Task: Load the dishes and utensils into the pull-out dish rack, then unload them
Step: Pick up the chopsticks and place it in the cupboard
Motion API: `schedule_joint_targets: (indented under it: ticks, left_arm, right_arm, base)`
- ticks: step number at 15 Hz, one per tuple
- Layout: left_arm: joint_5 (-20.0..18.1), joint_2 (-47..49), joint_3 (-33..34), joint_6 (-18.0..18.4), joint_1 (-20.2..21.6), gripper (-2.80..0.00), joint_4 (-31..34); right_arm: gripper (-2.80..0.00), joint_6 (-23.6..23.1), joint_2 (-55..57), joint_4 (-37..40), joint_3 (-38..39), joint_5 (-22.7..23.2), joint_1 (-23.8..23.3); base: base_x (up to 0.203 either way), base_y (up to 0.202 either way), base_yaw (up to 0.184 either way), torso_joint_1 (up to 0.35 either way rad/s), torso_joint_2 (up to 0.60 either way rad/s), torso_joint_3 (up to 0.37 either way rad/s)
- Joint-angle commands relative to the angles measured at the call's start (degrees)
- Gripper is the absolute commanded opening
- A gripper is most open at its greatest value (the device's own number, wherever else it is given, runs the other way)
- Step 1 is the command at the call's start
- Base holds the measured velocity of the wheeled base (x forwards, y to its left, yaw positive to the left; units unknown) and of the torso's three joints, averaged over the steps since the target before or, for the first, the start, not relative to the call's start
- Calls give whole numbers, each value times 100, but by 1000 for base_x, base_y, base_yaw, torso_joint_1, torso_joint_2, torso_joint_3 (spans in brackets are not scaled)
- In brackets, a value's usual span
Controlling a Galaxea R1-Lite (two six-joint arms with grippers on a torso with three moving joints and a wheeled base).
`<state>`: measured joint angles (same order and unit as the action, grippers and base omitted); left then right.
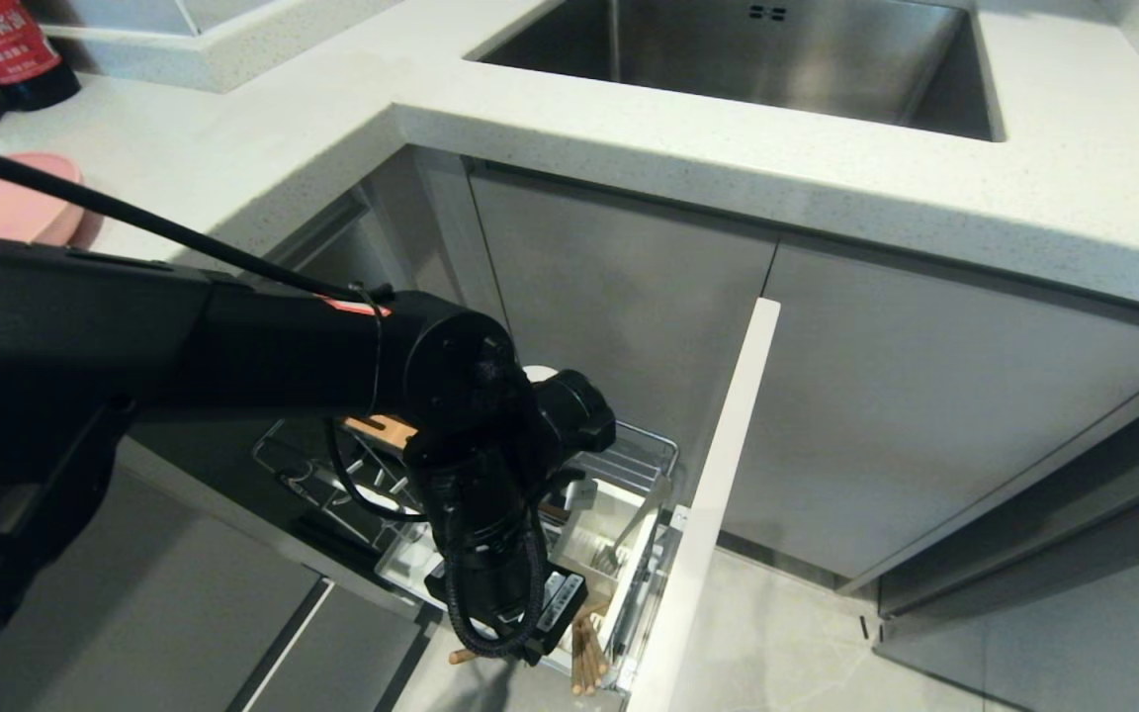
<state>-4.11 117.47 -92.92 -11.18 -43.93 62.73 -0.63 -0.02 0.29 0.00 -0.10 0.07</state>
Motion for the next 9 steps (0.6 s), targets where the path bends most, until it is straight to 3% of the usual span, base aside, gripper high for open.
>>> schedule_joint_targets:
  ticks: [1,2,3,9]
  left_arm:
    - [-2,-22,-7,-7,-1,-280,43]
    - [-2,-31,-7,-7,-1,-280,55]
    - [-2,-31,-7,-15,-1,0,55]
    - [15,-137,-34,-33,-1,0,55]
  right_arm:
    - [-280,-5,2,-1,0,1,1]
    - [-280,-7,2,-3,0,1,1]
    - [-280,2,2,-3,0,1,1]
    - [-280,-3,2,-3,0,1,1]
  base:
    - [0,0,0,0,0,0]
    - [0,0,0,0,0,0]
    - [0,0,0,0,0,0]
    - [0,0,0,0,0,0]
